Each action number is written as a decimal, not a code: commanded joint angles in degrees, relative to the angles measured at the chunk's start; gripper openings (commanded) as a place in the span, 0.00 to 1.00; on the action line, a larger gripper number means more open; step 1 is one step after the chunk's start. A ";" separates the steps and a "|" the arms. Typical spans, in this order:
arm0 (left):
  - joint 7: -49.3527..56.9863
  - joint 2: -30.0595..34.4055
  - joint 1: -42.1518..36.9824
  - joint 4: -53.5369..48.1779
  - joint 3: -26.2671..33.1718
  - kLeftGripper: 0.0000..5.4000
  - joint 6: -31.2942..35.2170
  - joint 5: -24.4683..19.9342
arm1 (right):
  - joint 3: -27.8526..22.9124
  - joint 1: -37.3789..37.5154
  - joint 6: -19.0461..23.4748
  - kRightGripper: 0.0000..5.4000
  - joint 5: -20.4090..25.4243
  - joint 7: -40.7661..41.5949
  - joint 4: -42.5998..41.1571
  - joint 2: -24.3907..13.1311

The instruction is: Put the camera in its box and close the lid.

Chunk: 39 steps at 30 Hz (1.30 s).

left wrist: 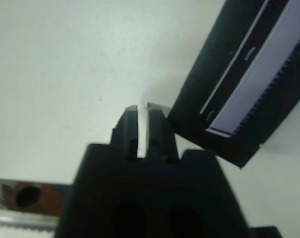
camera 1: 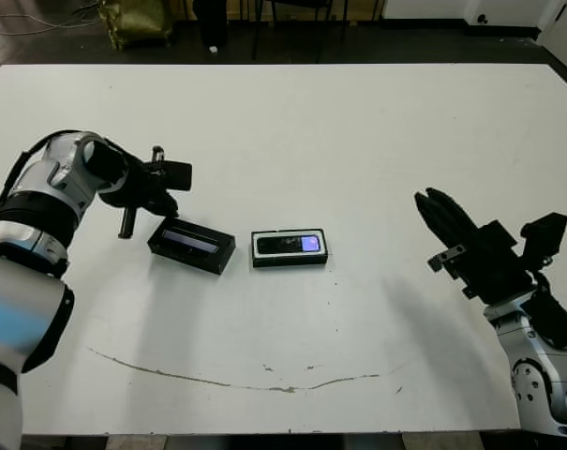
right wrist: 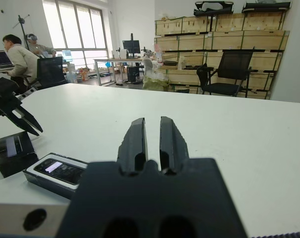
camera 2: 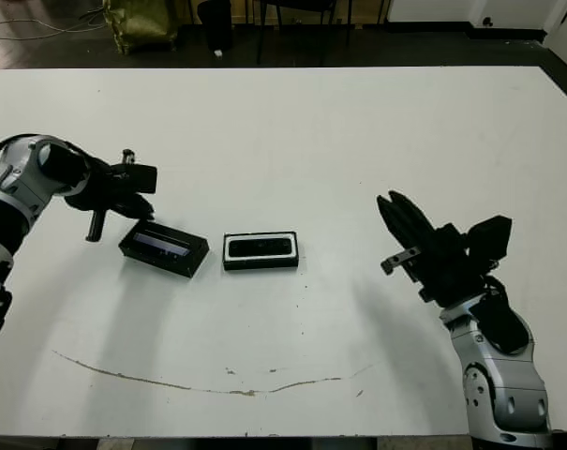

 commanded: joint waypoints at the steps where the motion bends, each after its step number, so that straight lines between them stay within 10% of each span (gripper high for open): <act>1: -1.46 0.46 2.24 0.78 -0.57 0.00 2.02 0.80 | 0.24 1.23 1.12 0.00 -0.47 -0.29 -0.17 -0.76; 39: -14.74 15.19 20.09 -35.78 6.47 0.00 12.10 -10.64 | 0.39 1.72 1.80 0.00 -0.77 -0.79 -0.59 -0.97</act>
